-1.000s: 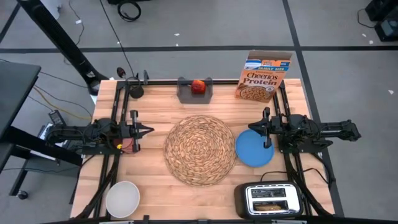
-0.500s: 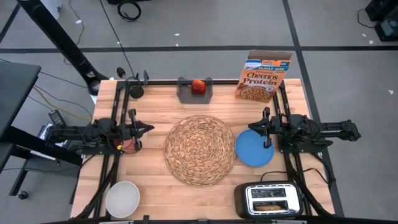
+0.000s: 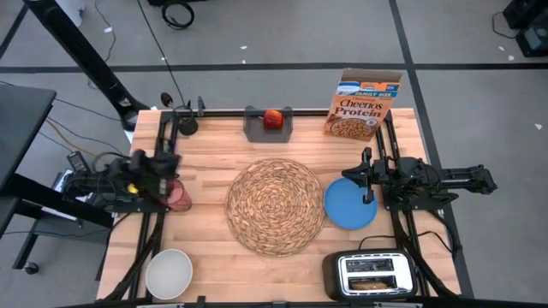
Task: Arrange a breakfast setting
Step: Put the white bowl on the brown tablemat
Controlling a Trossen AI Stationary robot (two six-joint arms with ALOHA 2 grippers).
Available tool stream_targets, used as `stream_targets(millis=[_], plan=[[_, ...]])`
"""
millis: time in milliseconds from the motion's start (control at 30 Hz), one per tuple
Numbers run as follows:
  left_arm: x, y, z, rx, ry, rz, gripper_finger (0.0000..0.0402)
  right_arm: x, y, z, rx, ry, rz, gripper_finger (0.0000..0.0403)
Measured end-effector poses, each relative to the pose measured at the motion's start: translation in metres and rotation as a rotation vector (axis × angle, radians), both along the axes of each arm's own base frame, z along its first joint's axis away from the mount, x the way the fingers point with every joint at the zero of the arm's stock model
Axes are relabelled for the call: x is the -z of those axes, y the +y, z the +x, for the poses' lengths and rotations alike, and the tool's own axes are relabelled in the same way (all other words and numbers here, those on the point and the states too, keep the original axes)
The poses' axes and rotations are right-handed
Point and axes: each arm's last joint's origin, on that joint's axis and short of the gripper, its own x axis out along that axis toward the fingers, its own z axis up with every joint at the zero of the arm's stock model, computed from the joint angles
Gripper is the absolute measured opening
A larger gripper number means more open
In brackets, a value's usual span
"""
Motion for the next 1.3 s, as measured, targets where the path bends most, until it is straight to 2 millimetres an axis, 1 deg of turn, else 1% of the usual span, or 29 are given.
stream_targets(millis=[67,300,367,400,500,600,700,833,933,1000,1100,1167,1300], plan=[[-0.005,0.0,-0.006,0.052,-0.097,-0.046,0.0018,0.0,0.0,0.0,0.0,-0.001,0.0,0.0034],[-0.016,0.001,-0.024,0.346,-0.363,-0.244,0.0018,-0.001,0.0,0.0,0.0,-0.009,0.0,0.0034],[-0.017,0.001,-0.026,0.39,-0.382,-0.271,0.0018,-0.001,0.0,0.0,0.0,-0.009,0.0,0.0034],[-0.017,0.001,-0.023,0.388,-0.355,-0.276,0.0018,-0.001,0.0,0.0,0.0,-0.009,0.0,0.0034],[-0.024,0.0,-0.012,0.43,-0.179,-0.325,0.0018,-0.001,0.0,0.0,0.0,-0.01,0.0,0.0034],[-0.047,-0.003,-0.004,0.476,0.056,-0.32,0.0017,-0.001,0.0,0.0,0.0,-0.009,0.0,0.0034],[-0.075,-0.006,0.003,0.519,0.269,-0.307,0.0012,-0.001,0.0,0.0,0.0,-0.009,0.0,0.0034],[-0.106,-0.012,0.018,0.67,0.53,-0.346,0.0005,-0.001,0.0,0.0,0.0,-0.009,0.0,0.0034],[-0.123,-0.02,0.033,0.782,0.661,-0.426,0.0004,-0.001,0.0,0.0,0.0,-0.009,0.0,0.0034],[-0.131,-0.029,0.044,0.842,0.734,-0.471,0.0003,-0.001,0.0,0.0,0.0,-0.009,0.0,0.0034],[-0.14,-0.049,0.063,0.897,0.86,-0.545,0.0003,-0.001,0.0,0.0,0.0,-0.009,0.0,0.0034],[-0.146,-0.066,0.075,0.9,0.954,-0.594,0.0002,-0.001,0.0,0.0,0.0,-0.009,0.0,0.0034],[-0.154,-0.101,0.094,0.832,1.174,-0.745,0.0002,-0.001,0.0,0.0,0.0,-0.009,0.0,0.0034]])
